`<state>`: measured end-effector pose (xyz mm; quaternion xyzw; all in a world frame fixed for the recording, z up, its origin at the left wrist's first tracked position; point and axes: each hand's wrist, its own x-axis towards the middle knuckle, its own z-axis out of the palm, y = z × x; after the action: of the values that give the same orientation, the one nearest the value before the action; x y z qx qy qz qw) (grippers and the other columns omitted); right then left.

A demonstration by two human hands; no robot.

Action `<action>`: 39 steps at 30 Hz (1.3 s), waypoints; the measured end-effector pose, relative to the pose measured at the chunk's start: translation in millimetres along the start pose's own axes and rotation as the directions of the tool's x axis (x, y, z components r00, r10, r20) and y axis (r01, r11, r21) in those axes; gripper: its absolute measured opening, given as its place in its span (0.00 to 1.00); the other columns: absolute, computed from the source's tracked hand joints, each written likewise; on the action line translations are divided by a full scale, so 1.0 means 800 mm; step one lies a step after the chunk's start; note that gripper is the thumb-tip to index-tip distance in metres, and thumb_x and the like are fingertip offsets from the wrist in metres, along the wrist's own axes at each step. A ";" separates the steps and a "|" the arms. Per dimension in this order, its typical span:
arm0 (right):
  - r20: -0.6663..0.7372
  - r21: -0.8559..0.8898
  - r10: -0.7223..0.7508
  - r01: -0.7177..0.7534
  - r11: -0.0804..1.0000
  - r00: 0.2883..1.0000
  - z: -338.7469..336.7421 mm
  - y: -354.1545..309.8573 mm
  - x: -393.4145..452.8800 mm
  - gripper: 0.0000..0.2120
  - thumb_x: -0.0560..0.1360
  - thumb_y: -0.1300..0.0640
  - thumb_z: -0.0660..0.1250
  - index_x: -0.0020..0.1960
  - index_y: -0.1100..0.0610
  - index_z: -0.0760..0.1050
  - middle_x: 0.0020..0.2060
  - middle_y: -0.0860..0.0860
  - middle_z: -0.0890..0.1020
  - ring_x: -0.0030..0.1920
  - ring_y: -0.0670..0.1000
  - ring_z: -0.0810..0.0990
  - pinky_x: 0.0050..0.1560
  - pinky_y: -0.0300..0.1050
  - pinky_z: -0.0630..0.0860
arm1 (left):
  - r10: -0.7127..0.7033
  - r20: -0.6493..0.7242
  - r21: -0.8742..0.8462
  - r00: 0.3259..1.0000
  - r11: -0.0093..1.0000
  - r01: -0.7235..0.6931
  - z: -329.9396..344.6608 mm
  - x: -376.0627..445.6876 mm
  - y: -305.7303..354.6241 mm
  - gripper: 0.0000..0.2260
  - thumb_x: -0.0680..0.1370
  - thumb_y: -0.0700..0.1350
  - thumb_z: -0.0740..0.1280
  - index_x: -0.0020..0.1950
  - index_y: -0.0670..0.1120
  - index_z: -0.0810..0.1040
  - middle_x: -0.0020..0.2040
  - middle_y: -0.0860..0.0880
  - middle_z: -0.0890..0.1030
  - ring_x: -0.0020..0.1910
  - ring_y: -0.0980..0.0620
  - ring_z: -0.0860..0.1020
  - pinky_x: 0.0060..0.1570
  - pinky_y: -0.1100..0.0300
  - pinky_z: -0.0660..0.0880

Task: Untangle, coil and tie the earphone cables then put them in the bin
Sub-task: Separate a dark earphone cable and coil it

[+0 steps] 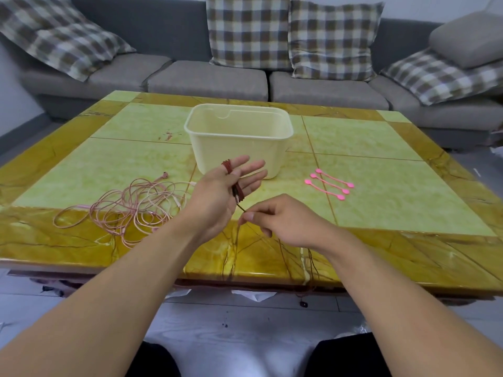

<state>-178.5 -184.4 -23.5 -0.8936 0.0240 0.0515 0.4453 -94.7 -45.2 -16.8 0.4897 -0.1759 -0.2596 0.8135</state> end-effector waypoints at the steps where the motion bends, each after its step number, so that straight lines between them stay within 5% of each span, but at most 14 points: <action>1: 0.009 -0.011 -0.003 0.003 1.000 1.000 -0.003 -0.002 -0.002 0.11 0.82 0.49 0.65 0.50 0.48 0.86 0.28 0.48 0.76 0.26 0.45 0.69 0.33 0.41 0.67 | 0.015 -0.002 0.090 1.000 0.996 -0.015 -0.004 0.001 -0.004 0.16 0.87 0.36 0.49 0.71 0.38 0.69 0.61 0.42 0.83 0.61 0.46 0.82 0.62 0.56 0.78; 6: -0.008 0.043 -0.059 0.060 0.997 0.998 -0.021 -0.007 -0.019 0.12 0.81 0.48 0.67 0.45 0.51 0.86 0.25 0.47 0.72 0.29 0.48 0.69 0.37 0.45 0.66 | -0.091 0.045 0.585 0.995 0.809 0.048 -0.019 -0.004 -0.017 0.14 0.87 0.38 0.53 0.69 0.43 0.73 0.57 0.48 0.85 0.58 0.53 0.82 0.61 0.61 0.76; 8: -0.109 0.106 -0.068 0.080 0.991 0.992 -0.030 -0.004 -0.019 0.12 0.81 0.48 0.67 0.46 0.54 0.85 0.26 0.47 0.72 0.30 0.49 0.68 0.36 0.44 0.65 | -0.208 0.030 0.643 0.978 0.753 0.140 -0.020 -0.009 -0.015 0.14 0.87 0.40 0.54 0.65 0.39 0.76 0.47 0.46 0.86 0.44 0.52 0.82 0.50 0.60 0.77; 11: -0.218 0.113 -0.064 0.090 0.989 0.974 -0.037 0.003 -0.018 0.09 0.81 0.50 0.67 0.46 0.53 0.83 0.26 0.45 0.73 0.27 0.44 0.67 0.31 0.37 0.65 | -0.323 0.092 0.661 0.942 0.728 0.185 -0.014 -0.018 -0.005 0.25 0.87 0.54 0.53 0.53 0.37 0.81 0.30 0.47 0.73 0.29 0.52 0.69 0.34 0.63 0.69; 15: -0.321 0.096 -0.099 0.136 0.986 0.942 -0.035 0.009 -0.008 0.05 0.77 0.52 0.73 0.45 0.53 0.84 0.28 0.38 0.79 0.30 0.39 0.73 0.35 0.31 0.67 | -0.466 0.173 0.529 0.868 0.787 0.317 -0.005 -0.023 0.008 0.27 0.85 0.60 0.52 0.37 0.43 0.76 0.26 0.50 0.59 0.26 0.52 0.56 0.28 0.60 0.55; 19: -0.371 0.172 -0.101 0.176 0.969 0.923 -0.027 0.005 -0.002 0.14 0.70 0.40 0.74 0.46 0.50 0.86 0.38 0.50 0.86 0.37 0.50 0.78 0.41 0.53 0.75 | -0.495 0.313 0.313 0.811 0.860 0.404 -0.003 -0.024 0.014 0.21 0.84 0.53 0.54 0.33 0.47 0.69 0.23 0.53 0.58 0.23 0.56 0.54 0.29 0.58 0.48; 22: -0.400 0.282 -0.056 0.181 0.942 0.915 -0.020 0.005 0.002 0.08 0.77 0.49 0.72 0.50 0.52 0.86 0.27 0.42 0.77 0.30 0.44 0.70 0.34 0.39 0.67 | -0.330 0.324 0.062 0.887 0.942 0.329 0.003 -0.023 0.016 0.16 0.85 0.46 0.55 0.41 0.44 0.74 0.23 0.52 0.63 0.22 0.56 0.58 0.27 0.61 0.54; 25: -0.350 0.282 -0.033 0.139 0.949 0.936 -0.008 0.002 0.005 0.07 0.80 0.50 0.68 0.51 0.41 0.85 0.27 0.46 0.73 0.29 0.43 0.67 0.34 0.39 0.64 | -0.208 0.162 -0.129 0.965 0.965 0.229 0.010 -0.019 0.015 0.15 0.86 0.44 0.55 0.54 0.39 0.78 0.29 0.49 0.72 0.25 0.54 0.69 0.29 0.63 0.68; 28: -0.260 0.166 -0.048 0.093 0.982 0.964 0.002 -0.004 0.002 0.15 0.82 0.51 0.66 0.39 0.37 0.83 0.27 0.50 0.72 0.26 0.44 0.65 0.31 0.39 0.62 | -0.128 0.072 -0.236 0.989 0.961 0.141 0.008 -0.013 0.014 0.16 0.87 0.43 0.53 0.62 0.38 0.78 0.39 0.48 0.83 0.37 0.52 0.82 0.37 0.63 0.78; 31: -0.152 0.042 -0.018 0.024 0.999 0.988 0.005 -0.008 -0.003 0.10 0.82 0.52 0.65 0.50 0.44 0.85 0.24 0.45 0.72 0.23 0.44 0.64 0.29 0.39 0.61 | -0.037 -0.030 -0.282 0.999 0.959 0.027 0.000 -0.005 0.012 0.16 0.87 0.41 0.49 0.66 0.36 0.73 0.55 0.44 0.86 0.55 0.47 0.85 0.52 0.60 0.82; 35: -0.100 -0.096 -0.058 0.048 0.994 0.993 0.010 -0.013 -0.008 0.09 0.82 0.49 0.66 0.51 0.47 0.86 0.21 0.46 0.69 0.24 0.46 0.63 0.30 0.45 0.62 | 0.088 -0.150 0.154 0.985 0.986 -0.065 -0.018 0.002 -0.003 0.16 0.88 0.41 0.50 0.71 0.38 0.70 0.60 0.46 0.84 0.62 0.50 0.82 0.66 0.55 0.76; 39: -0.140 -0.028 -0.143 0.140 0.990 0.980 -0.001 -0.021 -0.017 0.09 0.82 0.51 0.66 0.46 0.50 0.84 0.25 0.45 0.71 0.26 0.45 0.65 0.32 0.43 0.63 | 0.123 -0.051 0.676 0.991 0.735 -0.057 -0.021 -0.006 -0.011 0.13 0.87 0.43 0.53 0.65 0.44 0.76 0.48 0.50 0.86 0.49 0.59 0.83 0.55 0.65 0.76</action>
<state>-190.8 -174.5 -7.9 -0.8985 -0.0084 -0.0439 0.4367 -91.6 -34.2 -32.7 0.7527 -0.2435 -0.1160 0.6006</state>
